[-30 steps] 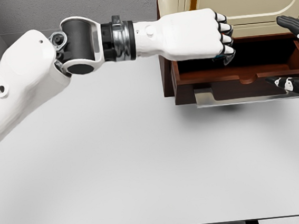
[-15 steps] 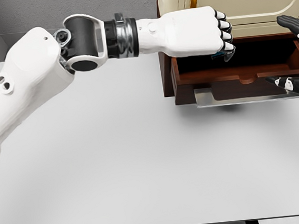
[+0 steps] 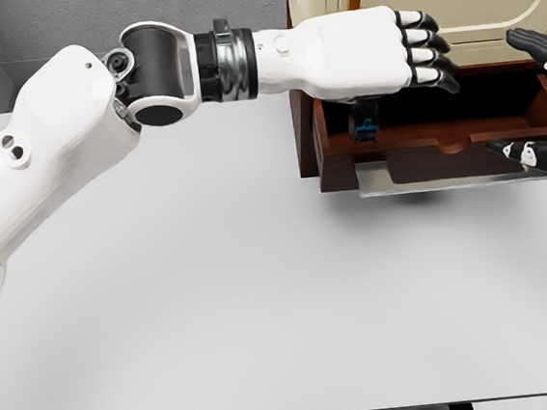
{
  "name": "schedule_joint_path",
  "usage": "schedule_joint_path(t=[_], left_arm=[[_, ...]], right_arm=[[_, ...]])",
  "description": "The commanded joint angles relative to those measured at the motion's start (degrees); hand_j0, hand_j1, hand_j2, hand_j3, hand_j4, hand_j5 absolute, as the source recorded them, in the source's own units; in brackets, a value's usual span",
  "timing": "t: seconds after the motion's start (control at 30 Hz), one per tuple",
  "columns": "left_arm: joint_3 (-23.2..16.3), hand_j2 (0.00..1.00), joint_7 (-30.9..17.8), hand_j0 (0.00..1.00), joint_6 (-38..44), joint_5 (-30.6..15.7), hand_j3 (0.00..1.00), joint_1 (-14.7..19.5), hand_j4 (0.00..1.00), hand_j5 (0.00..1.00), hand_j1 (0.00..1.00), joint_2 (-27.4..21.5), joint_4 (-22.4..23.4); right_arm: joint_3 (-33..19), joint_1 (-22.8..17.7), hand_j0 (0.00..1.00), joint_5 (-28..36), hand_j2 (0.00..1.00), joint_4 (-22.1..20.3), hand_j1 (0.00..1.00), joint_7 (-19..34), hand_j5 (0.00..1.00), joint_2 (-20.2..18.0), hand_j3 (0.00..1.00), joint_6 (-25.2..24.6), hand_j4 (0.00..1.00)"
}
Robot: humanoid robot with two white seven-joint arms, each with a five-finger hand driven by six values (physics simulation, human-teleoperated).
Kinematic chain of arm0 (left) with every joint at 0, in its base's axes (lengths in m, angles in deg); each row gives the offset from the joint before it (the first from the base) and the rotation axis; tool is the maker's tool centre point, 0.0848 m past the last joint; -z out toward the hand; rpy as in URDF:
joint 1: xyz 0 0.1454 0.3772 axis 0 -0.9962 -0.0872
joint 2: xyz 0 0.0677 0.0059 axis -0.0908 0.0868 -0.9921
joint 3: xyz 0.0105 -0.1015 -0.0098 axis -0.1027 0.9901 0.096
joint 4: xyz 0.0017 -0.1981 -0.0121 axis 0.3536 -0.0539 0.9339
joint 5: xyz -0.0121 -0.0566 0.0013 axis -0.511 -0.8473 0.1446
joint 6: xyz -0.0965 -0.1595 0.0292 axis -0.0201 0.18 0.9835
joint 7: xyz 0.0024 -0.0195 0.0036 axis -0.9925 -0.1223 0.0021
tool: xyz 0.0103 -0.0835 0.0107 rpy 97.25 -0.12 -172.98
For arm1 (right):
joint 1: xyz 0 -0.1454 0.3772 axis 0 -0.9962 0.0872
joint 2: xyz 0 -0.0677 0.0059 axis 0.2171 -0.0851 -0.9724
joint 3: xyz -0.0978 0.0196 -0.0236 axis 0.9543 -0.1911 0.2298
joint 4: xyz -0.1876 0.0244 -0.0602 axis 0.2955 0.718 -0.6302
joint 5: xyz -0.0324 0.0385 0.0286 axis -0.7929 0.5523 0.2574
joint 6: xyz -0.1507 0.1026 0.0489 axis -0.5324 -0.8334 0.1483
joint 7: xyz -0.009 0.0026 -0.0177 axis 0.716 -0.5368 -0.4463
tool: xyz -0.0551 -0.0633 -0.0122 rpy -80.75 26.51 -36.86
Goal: Put the switch into the drawer with left arm, and close the drawer with right arm
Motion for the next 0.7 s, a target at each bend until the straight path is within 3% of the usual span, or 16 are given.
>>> schedule_joint_path(t=[0.0,0.33,0.5,0.67], left_arm=[[0.1,1.0,0.1,1.0,0.1,-0.3,1.0,0.0,1.0,1.0,1.0,0.3,0.1],[0.0,1.0,0.0,1.0,0.1,-0.4,1.0,1.0,1.0,1.0,1.0,3.5,1.4],[-1.5,1.0,0.1,1.0,0.1,-0.8,1.0,1.1,1.0,1.0,1.0,3.4,-3.5],[-1.3,1.0,0.1,1.0,0.1,-2.2,1.0,0.9,1.0,1.0,1.0,0.2,-7.4]], right_arm=[[0.0,-0.1,1.0,0.3,1.0,0.0,1.0,0.0,1.0,-0.1,1.0,0.0,1.0],[0.0,0.0,1.0,0.3,1.0,0.0,1.0,0.0,1.0,-0.1,1.0,0.0,1.0],[0.0,0.0,1.0,0.3,1.0,0.0,1.0,0.0,1.0,-0.1,1.0,0.0,1.0],[-0.1,-0.1,1.0,0.4,1.0,0.1,1.0,-0.1,1.0,-0.1,1.0,0.0,1.0]])
